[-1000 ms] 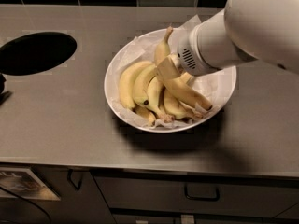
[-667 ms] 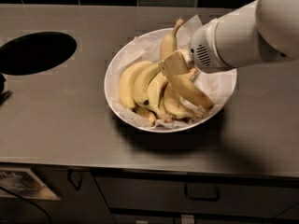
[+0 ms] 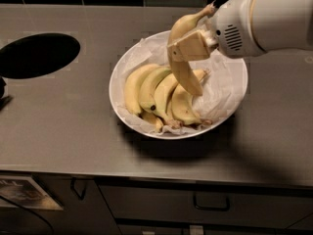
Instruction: Pick banana from white bowl
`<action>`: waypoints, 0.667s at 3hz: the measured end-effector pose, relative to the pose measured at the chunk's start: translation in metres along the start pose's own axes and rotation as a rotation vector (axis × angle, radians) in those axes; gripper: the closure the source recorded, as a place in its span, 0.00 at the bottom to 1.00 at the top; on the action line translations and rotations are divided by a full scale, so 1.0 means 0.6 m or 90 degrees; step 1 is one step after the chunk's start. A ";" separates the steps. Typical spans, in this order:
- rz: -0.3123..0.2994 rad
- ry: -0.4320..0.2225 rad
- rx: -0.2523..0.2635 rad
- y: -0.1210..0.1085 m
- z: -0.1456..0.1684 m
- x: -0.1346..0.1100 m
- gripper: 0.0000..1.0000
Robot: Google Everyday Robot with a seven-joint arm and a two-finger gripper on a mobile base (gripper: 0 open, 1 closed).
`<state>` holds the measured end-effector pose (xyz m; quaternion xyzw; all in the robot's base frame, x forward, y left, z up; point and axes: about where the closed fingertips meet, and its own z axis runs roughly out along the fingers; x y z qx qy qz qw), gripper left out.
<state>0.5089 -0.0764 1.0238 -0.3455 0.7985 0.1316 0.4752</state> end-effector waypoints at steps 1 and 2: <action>-0.041 -0.033 -0.018 0.020 -0.028 -0.046 1.00; -0.068 -0.065 -0.027 0.036 -0.059 -0.081 1.00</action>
Offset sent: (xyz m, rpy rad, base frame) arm -0.0337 0.0199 0.0794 0.0323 -0.1622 0.1489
